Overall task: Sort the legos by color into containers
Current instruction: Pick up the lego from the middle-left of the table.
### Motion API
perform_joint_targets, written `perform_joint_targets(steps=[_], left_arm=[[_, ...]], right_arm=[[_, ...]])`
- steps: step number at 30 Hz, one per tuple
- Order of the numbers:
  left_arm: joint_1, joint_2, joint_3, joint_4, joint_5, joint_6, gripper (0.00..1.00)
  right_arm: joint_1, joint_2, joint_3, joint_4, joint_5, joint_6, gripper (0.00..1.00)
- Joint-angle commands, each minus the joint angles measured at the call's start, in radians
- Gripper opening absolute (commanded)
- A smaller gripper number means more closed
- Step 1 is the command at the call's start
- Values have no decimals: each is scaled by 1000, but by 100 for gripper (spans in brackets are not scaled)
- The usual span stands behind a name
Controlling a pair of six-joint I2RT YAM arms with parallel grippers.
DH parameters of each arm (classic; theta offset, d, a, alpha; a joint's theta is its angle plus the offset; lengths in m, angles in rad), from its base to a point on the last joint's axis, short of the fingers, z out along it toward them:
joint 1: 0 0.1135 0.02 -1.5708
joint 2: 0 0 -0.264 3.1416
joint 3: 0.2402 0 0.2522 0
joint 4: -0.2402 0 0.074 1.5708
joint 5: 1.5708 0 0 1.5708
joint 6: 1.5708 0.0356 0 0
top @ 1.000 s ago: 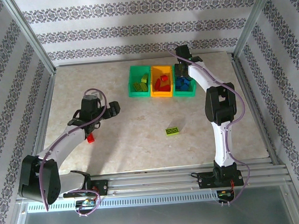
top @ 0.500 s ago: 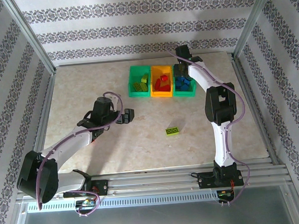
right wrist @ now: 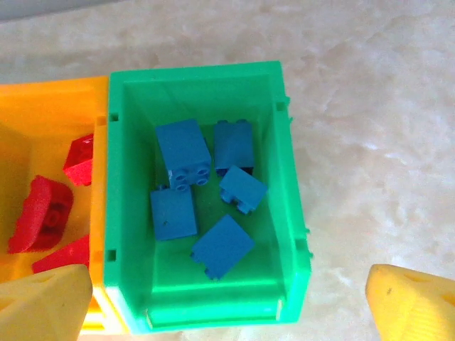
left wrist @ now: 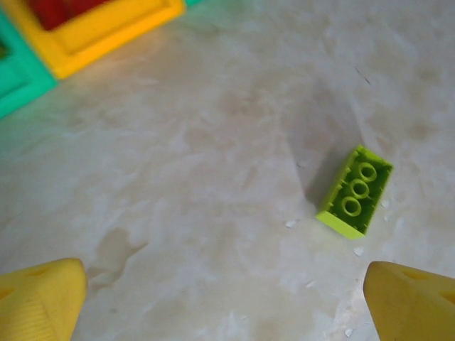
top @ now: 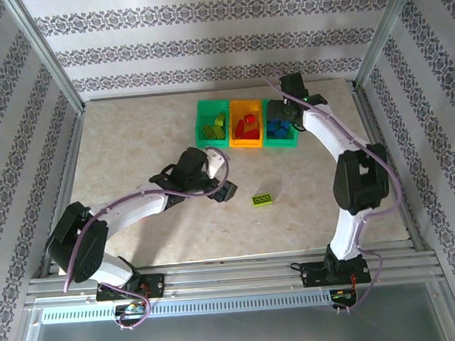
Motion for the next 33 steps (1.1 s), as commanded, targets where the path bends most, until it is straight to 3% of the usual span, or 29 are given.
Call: perform_joint_targets(steps=[1, 9, 15, 26, 33], left_arm=[[-45, 58, 52, -41, 26, 112, 99], [-151, 218, 148, -51, 9, 264, 93], [-178, 310, 194, -10, -24, 338, 91], [-229, 467, 300, -41, -113, 418, 86], [-232, 524, 352, -45, -130, 414, 73]], right_arm=[[-6, -101, -108, 44, -2, 58, 98], [6, -318, -335, 72, 33, 123, 98], [13, -451, -461, 88, 45, 169, 98], [17, -611, -554, 80, 60, 203, 98], [20, -624, -564, 75, 58, 211, 98]])
